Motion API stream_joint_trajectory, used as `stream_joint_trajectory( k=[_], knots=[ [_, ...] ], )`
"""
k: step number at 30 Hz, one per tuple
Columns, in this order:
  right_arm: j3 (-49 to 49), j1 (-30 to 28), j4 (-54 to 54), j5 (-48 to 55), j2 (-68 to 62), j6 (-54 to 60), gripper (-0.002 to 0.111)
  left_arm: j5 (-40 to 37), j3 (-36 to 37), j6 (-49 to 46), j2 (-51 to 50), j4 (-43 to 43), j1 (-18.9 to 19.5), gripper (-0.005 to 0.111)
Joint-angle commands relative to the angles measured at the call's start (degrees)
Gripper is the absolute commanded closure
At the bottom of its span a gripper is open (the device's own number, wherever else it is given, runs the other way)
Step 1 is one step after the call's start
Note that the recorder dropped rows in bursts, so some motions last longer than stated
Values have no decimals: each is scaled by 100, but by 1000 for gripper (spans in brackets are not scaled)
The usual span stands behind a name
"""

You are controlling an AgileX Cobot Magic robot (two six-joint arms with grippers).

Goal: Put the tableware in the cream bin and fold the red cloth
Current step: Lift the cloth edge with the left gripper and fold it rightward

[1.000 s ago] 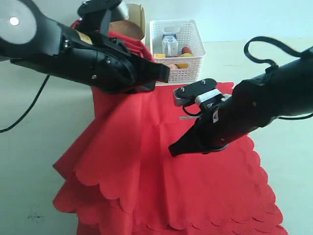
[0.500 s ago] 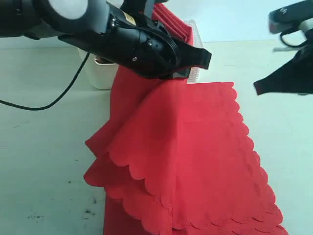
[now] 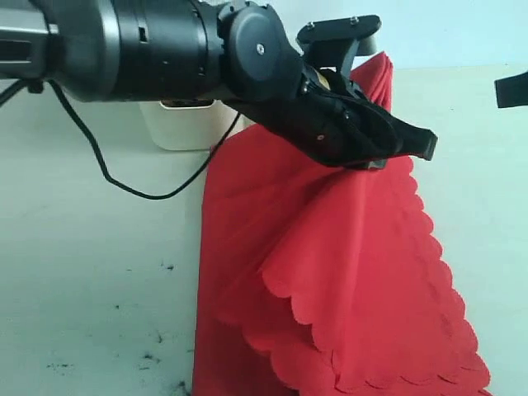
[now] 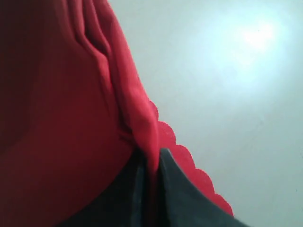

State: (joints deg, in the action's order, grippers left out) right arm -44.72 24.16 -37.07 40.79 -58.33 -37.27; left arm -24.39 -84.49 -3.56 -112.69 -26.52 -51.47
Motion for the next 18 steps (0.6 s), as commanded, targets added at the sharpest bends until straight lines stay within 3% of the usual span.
stream_joint_trajectory(
  k=[1, 10, 18],
  knots=[
    [-23, -38, -105, 71, 28, -25, 108, 83, -158, 81, -131, 22, -134, 83],
    [-23, -38, -142, 74, 28, -25, 108, 38, -158, 81, -65, -22, -194, 1],
    [-23, -38, -142, 74, 28, -25, 108, -635, -158, 81, 339, 493, 67, 3]
  ],
)
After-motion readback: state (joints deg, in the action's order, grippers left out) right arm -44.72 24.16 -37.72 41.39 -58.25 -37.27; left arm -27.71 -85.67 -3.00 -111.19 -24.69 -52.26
